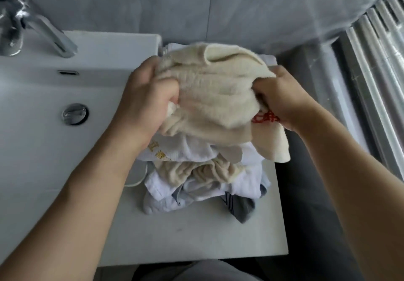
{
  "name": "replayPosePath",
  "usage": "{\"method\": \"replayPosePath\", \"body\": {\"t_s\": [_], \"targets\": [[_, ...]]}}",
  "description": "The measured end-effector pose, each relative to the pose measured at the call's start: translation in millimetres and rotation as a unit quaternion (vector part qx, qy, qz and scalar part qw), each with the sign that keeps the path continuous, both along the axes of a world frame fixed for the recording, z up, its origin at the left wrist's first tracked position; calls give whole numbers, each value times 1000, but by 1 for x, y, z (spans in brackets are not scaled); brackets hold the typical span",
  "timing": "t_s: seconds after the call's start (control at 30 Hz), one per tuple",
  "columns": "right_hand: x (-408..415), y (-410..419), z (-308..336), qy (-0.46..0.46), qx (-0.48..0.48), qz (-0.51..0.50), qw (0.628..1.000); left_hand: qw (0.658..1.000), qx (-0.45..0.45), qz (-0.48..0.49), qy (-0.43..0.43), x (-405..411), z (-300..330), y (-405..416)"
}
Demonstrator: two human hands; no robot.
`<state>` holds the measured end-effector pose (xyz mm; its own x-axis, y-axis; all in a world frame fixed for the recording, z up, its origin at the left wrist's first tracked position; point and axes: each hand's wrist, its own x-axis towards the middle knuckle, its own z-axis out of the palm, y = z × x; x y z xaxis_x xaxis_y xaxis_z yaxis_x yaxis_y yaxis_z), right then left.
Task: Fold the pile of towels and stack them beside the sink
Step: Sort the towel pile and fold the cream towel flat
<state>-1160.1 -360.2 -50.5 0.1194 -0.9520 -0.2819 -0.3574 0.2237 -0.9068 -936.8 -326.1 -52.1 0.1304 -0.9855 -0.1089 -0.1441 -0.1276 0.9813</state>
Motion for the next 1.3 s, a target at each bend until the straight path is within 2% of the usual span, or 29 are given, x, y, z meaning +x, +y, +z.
{"method": "replayPosePath", "body": {"t_s": [0.07, 0.1, 0.17, 0.23, 0.3, 0.43, 0.53, 0.63, 0.7, 0.8, 0.97, 1.03, 1.2, 1.3], "targets": [[2, 6, -14, 134, -16, 26, 990, 993, -30, -33, -110, 8, -19, 11], [3, 9, -25, 207, -23, 53, 977, 977, -66, -62, -191, 9, -31, 17], [8, 20, -56, 323, -8, 127, 938, 920, -91, -130, -358, 5, -59, 27], [16, 39, -90, 346, 17, 170, 923, 857, -33, -193, -476, -2, -87, 37], [22, 54, -111, 327, 17, 159, 931, 826, -13, -215, -521, -6, -112, 49], [21, 58, -120, 327, -44, 115, 937, 834, -66, -197, -511, -2, -130, 52], [22, 65, -124, 317, -84, 88, 940, 850, -22, -220, -479, -2, -124, 48], [22, 78, -131, 316, -112, 28, 942, 914, 30, -249, -319, 6, -115, 51], [23, 87, -140, 319, -148, -8, 936, 940, 42, -255, -224, 11, -107, 52], [25, 92, -151, 321, -176, -53, 929, 956, 64, -240, -155, 7, -103, 55], [11, 98, -159, 312, -193, -73, 928, 963, 102, -237, -84, 1, -117, 68], [17, 99, -156, 315, -204, -93, 922, 965, 105, -225, -82, 3, -120, 62], [27, 93, -147, 324, -179, -110, 922, 952, 85, -247, -157, 7, -113, 43], [26, 94, -138, 307, -178, -126, 926, 951, 6, -233, -204, 10, -109, 45]]}}
